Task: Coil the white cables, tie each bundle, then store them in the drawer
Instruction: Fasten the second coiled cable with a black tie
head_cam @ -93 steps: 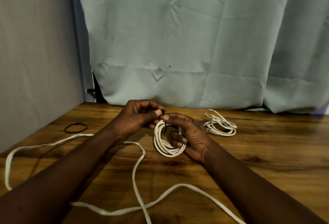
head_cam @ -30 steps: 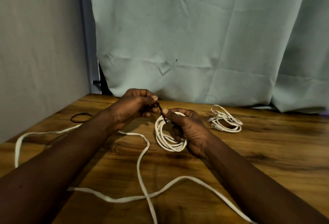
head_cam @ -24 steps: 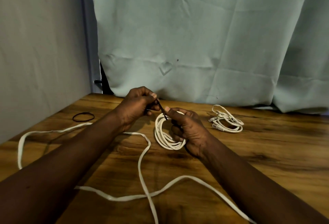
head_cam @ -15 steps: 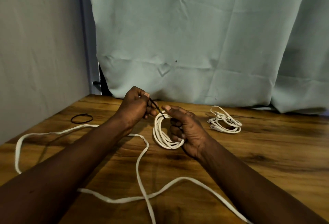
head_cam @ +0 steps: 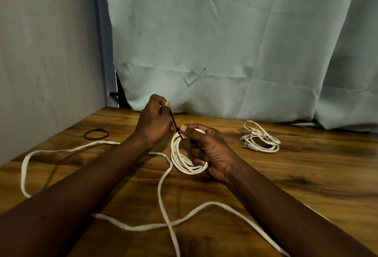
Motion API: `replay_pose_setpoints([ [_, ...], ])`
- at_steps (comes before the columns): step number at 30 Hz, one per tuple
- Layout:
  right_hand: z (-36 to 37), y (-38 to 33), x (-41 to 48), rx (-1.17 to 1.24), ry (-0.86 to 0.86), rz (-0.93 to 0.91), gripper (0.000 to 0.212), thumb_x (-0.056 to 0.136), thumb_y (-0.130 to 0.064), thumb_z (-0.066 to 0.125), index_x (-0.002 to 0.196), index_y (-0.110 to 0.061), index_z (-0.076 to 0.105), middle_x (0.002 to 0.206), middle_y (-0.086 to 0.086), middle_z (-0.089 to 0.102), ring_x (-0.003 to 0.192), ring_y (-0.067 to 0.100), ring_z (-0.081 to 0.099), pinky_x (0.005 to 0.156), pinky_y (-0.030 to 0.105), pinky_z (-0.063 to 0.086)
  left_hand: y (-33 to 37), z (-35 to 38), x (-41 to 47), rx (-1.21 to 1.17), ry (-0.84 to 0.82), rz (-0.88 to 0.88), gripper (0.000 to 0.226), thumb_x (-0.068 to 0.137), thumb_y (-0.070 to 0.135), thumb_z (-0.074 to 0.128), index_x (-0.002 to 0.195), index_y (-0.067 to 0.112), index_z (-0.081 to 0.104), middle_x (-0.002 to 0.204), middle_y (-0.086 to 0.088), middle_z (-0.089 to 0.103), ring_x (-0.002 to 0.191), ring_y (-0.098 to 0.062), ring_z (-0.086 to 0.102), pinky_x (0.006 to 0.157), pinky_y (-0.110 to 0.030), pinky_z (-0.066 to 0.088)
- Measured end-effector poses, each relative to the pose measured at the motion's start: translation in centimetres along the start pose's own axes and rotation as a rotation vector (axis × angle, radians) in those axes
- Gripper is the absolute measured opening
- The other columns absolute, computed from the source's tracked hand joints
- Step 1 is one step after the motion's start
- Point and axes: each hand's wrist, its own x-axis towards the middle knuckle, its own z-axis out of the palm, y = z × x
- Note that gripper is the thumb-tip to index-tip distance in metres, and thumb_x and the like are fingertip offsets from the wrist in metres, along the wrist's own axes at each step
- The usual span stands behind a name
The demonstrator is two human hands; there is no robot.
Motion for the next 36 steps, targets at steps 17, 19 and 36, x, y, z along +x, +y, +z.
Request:
replay_pose_setpoints([
  [17, 1.1, -1.0, -0.1, -0.126, 0.102, 0.149, 0.011, 0.084, -0.017, 0.075, 0.084, -0.009, 0.068, 0.06, 0.002, 0.038, 0.037, 0.011, 0.021, 0.043, 0.023, 0.024, 0.4, 1.2, -0.2, -0.213, 0.174, -0.155, 0.013, 0.099, 0.027, 0.045, 0.086, 0.027, 0.045, 0.083, -0.012, 0.056, 0.07, -0.025, 0.052, 0.065, -0.04, 0.045],
  [19, 1.3, -0.7, 0.0, -0.128, 0.12, 0.134, 0.01, 0.084, -0.016, 0.075, 0.086, -0.009, 0.068, 0.055, 0.0, 0.038, 0.035, 0.01, 0.022, 0.041, 0.022, 0.024, 0.5, 1.3, -0.4, -0.262, 0.199, -0.204, 0.017, 0.104, 0.022, 0.045, 0.087, 0.025, 0.046, 0.08, -0.01, 0.055, 0.064, -0.022, 0.051, 0.061, -0.037, 0.044],
  [36, 0.5, 0.3, 0.2, 0.107, 0.247, -0.045, 0.006, 0.083, -0.014, 0.076, 0.079, -0.011, 0.073, 0.055, 0.005, 0.041, 0.03, 0.007, 0.027, 0.038, 0.017, 0.025, 2.4, -0.6, -1.0, -0.509, -0.384, -0.446, 0.002, 0.088, 0.008, 0.072, 0.087, 0.008, 0.073, 0.071, -0.004, 0.069, 0.055, -0.008, 0.062, 0.049, -0.017, 0.048],
])
